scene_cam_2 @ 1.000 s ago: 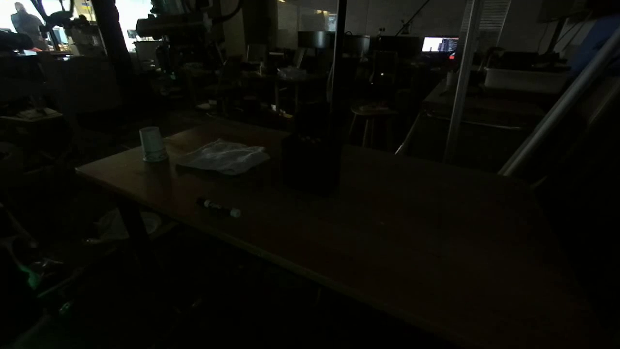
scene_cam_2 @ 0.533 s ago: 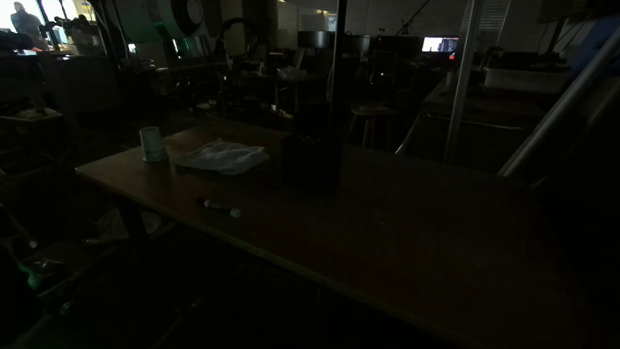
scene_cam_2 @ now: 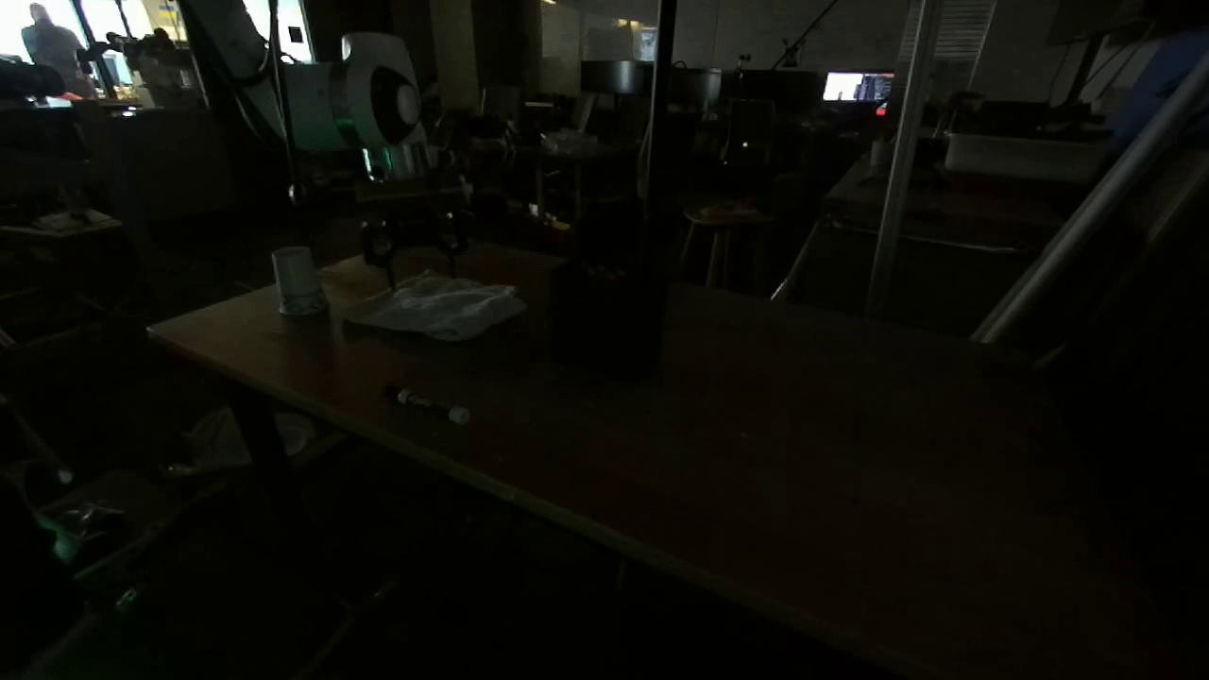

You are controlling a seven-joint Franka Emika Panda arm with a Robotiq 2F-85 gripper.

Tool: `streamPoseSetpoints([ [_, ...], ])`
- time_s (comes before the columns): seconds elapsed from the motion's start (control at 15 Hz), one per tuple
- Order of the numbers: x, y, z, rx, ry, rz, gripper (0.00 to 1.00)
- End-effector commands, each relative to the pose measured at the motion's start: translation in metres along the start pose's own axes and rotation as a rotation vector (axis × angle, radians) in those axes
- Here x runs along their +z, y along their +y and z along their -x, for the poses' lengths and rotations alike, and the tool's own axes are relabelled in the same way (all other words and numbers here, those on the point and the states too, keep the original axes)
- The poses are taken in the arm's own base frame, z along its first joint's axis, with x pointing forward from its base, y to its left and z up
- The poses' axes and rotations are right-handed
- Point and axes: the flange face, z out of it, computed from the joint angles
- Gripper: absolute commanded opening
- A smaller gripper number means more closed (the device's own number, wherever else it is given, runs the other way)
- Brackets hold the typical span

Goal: Put the white towel in the basket.

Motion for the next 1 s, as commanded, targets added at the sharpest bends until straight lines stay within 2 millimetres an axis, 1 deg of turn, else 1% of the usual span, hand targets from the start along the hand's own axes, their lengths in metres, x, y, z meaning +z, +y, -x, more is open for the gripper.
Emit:
streamPoseSetpoints([
  [0.0, 0.020, 0.008, -0.006, -0.058, -0.023, 0.012, 1.00],
  [0.33, 0.061, 0.010, 0.014, -0.086, -0.101, 0.008, 1.00],
  [0.47, 0.068, 0.012, 0.017, -0.084, -0.114, 0.005, 1.00],
  [0.53, 0.069, 0.012, 0.019, -0.080, -0.116, 0.001, 0.84],
  [0.6, 0.070, 0.012, 0.021, -0.072, -0.117, -0.010, 0.73],
  [0.67, 0.069, 0.011, 0.023, -0.061, -0.116, -0.017, 0.66],
  [0.87, 0.060, 0.007, 0.029, -0.026, -0.098, -0.047, 0.41],
  [0.93, 0.056, 0.007, 0.030, -0.013, -0.090, -0.055, 0.34],
])
